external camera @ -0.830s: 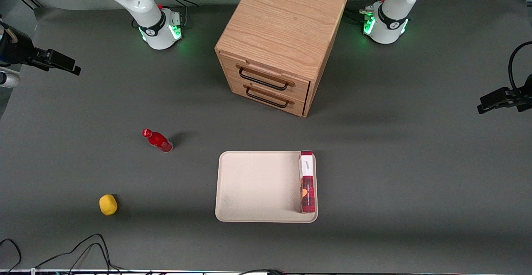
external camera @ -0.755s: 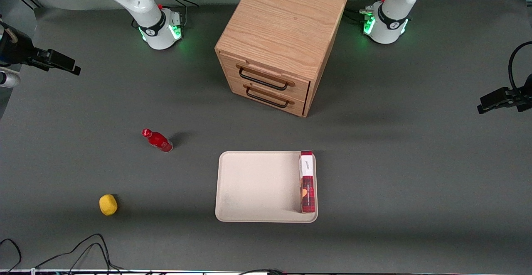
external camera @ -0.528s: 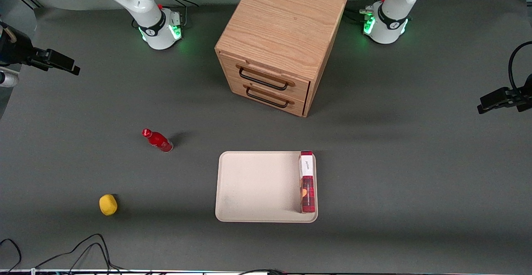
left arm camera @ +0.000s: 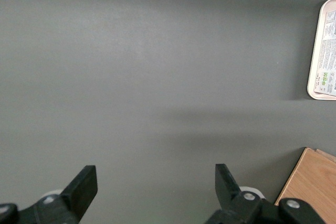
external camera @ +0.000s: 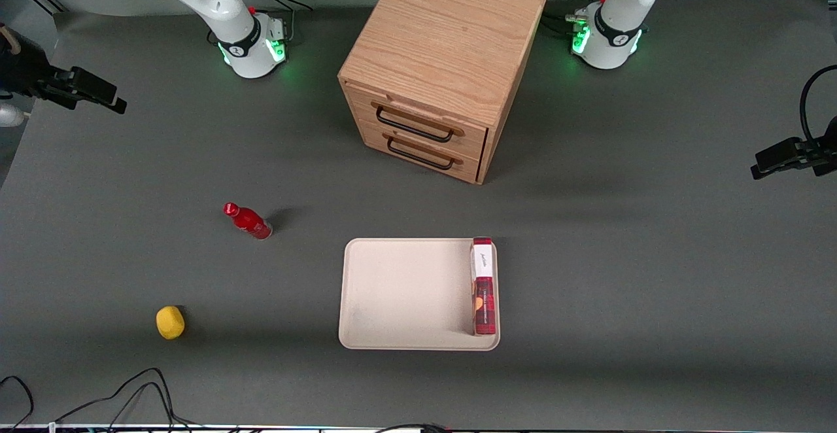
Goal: Open upper drawer
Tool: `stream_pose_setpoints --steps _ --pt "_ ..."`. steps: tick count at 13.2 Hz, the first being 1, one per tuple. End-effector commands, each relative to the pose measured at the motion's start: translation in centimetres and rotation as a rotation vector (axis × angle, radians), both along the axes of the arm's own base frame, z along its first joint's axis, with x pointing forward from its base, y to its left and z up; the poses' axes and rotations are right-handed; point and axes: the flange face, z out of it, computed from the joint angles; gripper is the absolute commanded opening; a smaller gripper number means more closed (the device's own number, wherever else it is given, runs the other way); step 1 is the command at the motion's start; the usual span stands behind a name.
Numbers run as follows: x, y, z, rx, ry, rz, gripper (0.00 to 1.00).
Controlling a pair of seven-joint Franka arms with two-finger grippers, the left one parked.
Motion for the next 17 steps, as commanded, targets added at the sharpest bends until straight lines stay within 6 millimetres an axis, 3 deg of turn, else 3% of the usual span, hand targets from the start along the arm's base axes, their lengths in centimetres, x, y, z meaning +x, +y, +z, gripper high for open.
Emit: stream_pose_setpoints --steps 1,2,5,6,7,9,12,15,17 --pt "0.9 4.0 1.0 0.025 -0.030 0.051 1.00" --pt "1.0 5.8 1.2 0.017 -0.042 0.085 1.00" --pt "1.1 8.0 1.6 0.081 -0.067 0.112 1.00" --pt "0.7 10.8 1.7 0.085 -0.082 0.170 1.00" --pt "0.7 12.3 1.7 0.092 -0.108 0.209 1.00" --pt "1.4 15.3 0.3 0.117 -0.127 0.370 1.00" --pt "2.2 18.9 -1.8 0.124 -0.130 0.471 1.00" --pt "3.1 20.6 -4.2 0.137 -0.124 0.616 1.00" --pt "3.0 23.2 -5.7 0.049 -0.119 0.767 1.00"
